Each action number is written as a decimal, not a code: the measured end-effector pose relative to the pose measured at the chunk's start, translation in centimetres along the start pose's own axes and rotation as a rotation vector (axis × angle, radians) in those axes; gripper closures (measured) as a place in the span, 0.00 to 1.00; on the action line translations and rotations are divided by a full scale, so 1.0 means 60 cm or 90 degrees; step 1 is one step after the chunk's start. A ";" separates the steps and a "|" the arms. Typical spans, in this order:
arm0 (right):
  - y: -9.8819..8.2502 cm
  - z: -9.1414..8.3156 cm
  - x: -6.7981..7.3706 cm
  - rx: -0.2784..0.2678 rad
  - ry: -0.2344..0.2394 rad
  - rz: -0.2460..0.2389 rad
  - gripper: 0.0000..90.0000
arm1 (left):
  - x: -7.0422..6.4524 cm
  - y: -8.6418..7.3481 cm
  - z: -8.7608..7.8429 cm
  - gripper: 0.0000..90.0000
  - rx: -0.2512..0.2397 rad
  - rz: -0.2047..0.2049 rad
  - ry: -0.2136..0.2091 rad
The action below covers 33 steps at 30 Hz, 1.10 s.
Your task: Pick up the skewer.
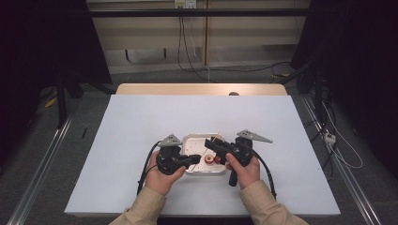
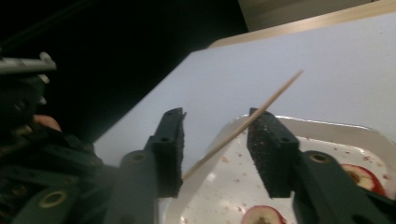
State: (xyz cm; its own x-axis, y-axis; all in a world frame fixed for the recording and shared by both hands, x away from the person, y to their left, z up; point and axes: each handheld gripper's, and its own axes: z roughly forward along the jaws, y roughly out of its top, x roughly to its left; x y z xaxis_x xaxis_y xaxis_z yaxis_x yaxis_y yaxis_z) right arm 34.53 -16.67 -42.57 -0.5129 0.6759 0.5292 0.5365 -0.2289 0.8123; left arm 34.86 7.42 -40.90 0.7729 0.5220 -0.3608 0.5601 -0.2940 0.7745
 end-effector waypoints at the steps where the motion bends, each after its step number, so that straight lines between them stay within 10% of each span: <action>1: 0.000 0.000 0.000 0.000 0.000 0.000 0.82 | -0.001 0.000 0.001 0.99 0.001 0.002 -0.001; 7: 0.012 -0.005 0.009 -0.008 0.053 0.039 0.98 | -0.007 -0.002 0.010 0.99 -0.001 0.017 -0.012; 12: 0.020 -0.004 0.031 -0.013 0.070 0.005 0.99 | -0.007 -0.005 0.015 0.95 -0.001 0.014 -0.026; 17: 0.025 -0.004 0.040 -0.017 0.062 -0.034 0.99 | -0.008 -0.008 0.021 0.97 0.014 0.014 -0.024; 33: 0.024 -0.001 0.040 -0.026 0.062 -0.026 0.99 | -0.006 -0.010 0.020 0.99 -0.005 0.013 -0.021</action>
State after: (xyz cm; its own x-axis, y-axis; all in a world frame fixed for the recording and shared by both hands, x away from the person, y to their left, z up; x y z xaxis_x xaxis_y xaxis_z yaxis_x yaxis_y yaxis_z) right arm 34.02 -15.44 -40.09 -0.5980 0.6141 0.5151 0.4874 -0.2316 0.8419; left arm 34.59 6.48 -41.86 0.7939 0.4890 -0.3614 0.5417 -0.2987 0.7857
